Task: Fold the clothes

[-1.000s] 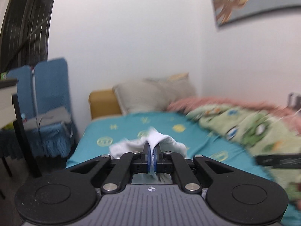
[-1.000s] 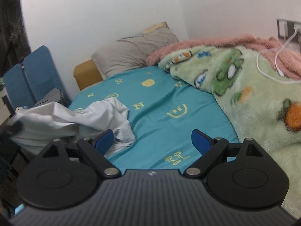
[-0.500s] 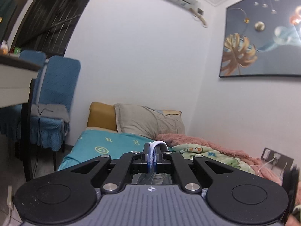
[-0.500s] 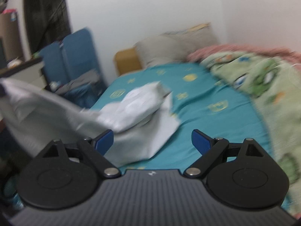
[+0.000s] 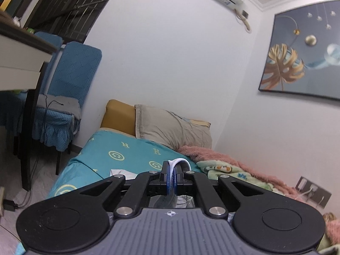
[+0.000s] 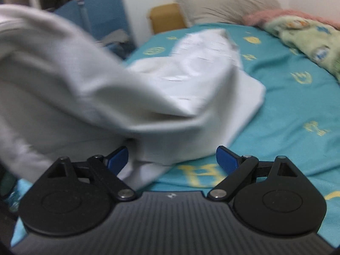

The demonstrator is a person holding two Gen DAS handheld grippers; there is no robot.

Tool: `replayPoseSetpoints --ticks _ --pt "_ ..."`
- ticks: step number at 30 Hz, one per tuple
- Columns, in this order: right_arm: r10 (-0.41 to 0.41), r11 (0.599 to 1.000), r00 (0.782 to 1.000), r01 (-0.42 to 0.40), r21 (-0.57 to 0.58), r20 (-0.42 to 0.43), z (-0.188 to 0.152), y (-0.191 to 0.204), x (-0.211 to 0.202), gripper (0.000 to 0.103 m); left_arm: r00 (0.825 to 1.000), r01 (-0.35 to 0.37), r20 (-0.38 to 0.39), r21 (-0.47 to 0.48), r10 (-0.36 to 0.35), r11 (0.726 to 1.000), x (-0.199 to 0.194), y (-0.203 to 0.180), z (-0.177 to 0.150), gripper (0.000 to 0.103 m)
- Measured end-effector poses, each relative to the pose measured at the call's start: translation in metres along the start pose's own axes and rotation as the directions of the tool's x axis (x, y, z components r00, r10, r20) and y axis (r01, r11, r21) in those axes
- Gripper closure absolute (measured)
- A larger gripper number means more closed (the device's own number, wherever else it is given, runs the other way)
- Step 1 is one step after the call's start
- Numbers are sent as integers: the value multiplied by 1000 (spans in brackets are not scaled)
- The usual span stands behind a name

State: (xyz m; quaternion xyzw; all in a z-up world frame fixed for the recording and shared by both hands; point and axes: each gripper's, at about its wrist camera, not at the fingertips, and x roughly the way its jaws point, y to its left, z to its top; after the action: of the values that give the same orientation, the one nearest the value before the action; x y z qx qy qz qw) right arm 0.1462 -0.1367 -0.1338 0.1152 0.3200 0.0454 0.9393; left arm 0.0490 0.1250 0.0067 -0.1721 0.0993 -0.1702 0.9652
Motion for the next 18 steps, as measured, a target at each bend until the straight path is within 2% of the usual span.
replayPoseSetpoints --ticks 2,4,9,12,15,18 --pt "-32 998 999 32 53 -4 1 -12 6 12 1000 -6 10 -9 6 1000 1 2 1 99" --pt "-76 987 996 70 142 36 6 -28 -3 12 1000 -12 13 -20 13 1000 2 3 1 99" --pt "-216 947 970 181 265 108 16 -54 -35 12 1000 -4 8 -24 5 1000 -3 -2 1 99" --pt "-275 935 943 216 281 190 22 -60 -68 12 1000 21 19 -22 -21 1000 -10 -8 1 99" --pt "-334 927 895 255 274 295 24 -67 -106 12 999 42 20 -20 -42 999 -15 -13 -1 99" --pt "-332 934 904 275 228 271 33 -75 -121 12 999 32 -11 4 -32 999 -11 -20 -7 99"
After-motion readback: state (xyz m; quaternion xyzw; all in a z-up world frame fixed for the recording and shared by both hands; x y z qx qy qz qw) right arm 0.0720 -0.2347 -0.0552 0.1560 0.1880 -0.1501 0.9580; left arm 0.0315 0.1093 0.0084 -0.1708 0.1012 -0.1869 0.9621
